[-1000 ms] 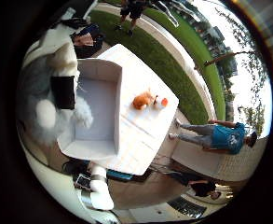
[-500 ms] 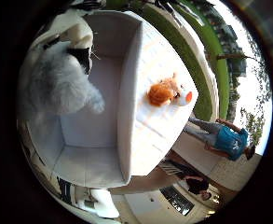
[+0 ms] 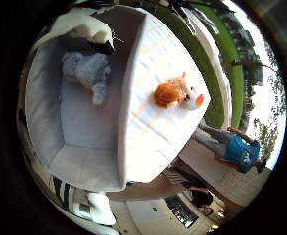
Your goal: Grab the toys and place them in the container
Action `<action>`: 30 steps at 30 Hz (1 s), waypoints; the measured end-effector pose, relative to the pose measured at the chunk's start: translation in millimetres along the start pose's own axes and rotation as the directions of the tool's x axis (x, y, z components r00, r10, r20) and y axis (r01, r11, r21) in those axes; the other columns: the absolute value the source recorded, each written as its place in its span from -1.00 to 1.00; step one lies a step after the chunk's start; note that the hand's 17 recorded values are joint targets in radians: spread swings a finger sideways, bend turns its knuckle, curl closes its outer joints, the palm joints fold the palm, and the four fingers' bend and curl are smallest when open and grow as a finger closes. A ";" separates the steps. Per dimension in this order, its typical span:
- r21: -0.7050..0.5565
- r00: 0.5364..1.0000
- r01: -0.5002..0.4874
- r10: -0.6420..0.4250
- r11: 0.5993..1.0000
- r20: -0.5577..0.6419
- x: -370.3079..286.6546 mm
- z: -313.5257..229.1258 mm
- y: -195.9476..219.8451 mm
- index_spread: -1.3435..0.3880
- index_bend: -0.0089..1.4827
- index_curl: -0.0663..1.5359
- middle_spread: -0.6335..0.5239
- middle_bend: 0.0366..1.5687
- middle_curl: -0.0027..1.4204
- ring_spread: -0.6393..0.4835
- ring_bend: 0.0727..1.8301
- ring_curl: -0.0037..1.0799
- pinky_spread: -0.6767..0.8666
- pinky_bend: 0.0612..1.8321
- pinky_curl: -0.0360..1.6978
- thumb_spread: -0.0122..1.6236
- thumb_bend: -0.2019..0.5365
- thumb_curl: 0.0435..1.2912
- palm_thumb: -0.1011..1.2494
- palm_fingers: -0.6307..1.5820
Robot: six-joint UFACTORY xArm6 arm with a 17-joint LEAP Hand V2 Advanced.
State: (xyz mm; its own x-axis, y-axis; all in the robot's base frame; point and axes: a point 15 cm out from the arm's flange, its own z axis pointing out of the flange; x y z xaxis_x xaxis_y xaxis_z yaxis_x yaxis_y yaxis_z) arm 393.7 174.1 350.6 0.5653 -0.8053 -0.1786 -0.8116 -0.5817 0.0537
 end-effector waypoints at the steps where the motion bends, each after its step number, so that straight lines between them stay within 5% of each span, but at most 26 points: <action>1: 0.023 1.000 -0.009 0.009 1.000 -0.004 8.5 -10.1 2.3 0.08 -0.77 -0.49 0.17 -0.82 -0.46 0.66 -0.51 -0.37 0.49 -0.21 -0.46 0.38 -0.54 -0.40 0.19 -0.43; 12: 0.149 0.990 -0.126 0.135 0.981 -0.048 136.9 -69.3 41.4 0.13 -0.76 -0.53 0.12 -0.80 -0.49 0.61 -0.53 -0.40 0.45 -0.37 -0.56 0.37 -0.52 -0.41 0.21 -0.34; 20: -0.043 0.970 -0.169 0.159 0.985 -0.183 229.5 -24.6 52.8 0.15 -0.76 -0.55 0.10 -0.81 -0.50 0.57 -0.59 -0.42 0.40 -0.47 -0.62 0.36 -0.51 -0.40 0.30 -0.36; 30: -0.262 0.965 -0.113 0.043 0.958 -0.258 263.3 62.5 15.7 0.12 -0.76 -0.57 0.11 -0.82 -0.52 0.55 -0.67 -0.43 0.36 -0.54 -0.65 0.35 -0.52 -0.38 0.34 -0.39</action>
State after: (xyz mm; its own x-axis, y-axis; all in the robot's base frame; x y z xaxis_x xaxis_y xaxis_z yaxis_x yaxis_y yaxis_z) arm 520.6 -40.0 243.0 0.5486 -0.8319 0.0837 -0.8032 -0.4966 0.3290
